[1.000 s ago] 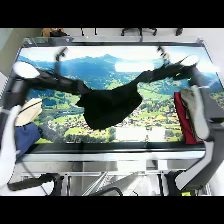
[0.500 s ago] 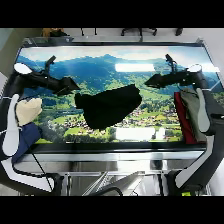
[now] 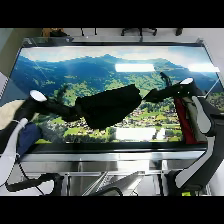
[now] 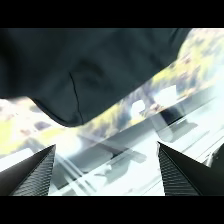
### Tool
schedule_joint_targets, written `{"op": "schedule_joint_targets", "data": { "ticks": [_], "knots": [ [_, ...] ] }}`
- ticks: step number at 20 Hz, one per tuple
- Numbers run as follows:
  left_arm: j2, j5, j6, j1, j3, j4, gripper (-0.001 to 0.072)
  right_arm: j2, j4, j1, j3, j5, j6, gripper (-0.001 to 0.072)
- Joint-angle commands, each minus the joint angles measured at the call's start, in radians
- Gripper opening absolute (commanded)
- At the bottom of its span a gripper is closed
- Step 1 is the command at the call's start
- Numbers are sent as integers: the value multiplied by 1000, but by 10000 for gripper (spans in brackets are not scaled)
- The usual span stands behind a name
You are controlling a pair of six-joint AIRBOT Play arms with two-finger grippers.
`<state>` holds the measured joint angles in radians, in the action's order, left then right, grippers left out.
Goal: Fold the shirts.
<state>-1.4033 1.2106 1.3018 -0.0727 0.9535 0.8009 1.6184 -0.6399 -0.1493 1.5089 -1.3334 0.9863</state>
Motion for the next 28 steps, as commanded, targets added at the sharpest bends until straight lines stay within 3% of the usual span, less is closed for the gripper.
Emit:
{"op": "schedule_joint_targets", "data": {
  "ticks": [1,8,9,10,12,13,14,15,17,22,26,28],
  "knots": [
    [23,-204,6,-121,-152,-46,708,28,-4,55,-30,59,-14,363],
    [23,-295,36,-177,-218,-37,708,47,-3,90,-30,113,-14,349],
    [23,-330,43,-173,-226,-38,708,47,-3,90,-30,110,-17,198],
    [23,-374,43,-173,-229,-46,708,47,-3,91,-30,110,-18,159],
    [22,-449,43,-174,-226,-45,707,47,8,91,-30,105,-18,148],
    [17,-472,47,-174,-220,-50,611,47,22,90,-30,97,-18,76],
    [3,-480,46,-174,-205,-66,487,43,31,91,-30,94,-18,70],
    [-14,-476,46,-174,-183,-70,433,40,42,91,-29,88,-19,58],
    [-60,-422,24,-175,-121,-68,26,16,53,91,-29,70,-34,26],
    [35,-264,-3,-169,105,-59,19,-170,73,62,-5,-7,-36,25],
    [290,-144,31,-130,515,-61,19,-438,372,-19,218,-90,-37,25],
    [376,-137,43,-106,809,-58,19,-547,478,-63,401,-53,-58,25]
  ]
}}
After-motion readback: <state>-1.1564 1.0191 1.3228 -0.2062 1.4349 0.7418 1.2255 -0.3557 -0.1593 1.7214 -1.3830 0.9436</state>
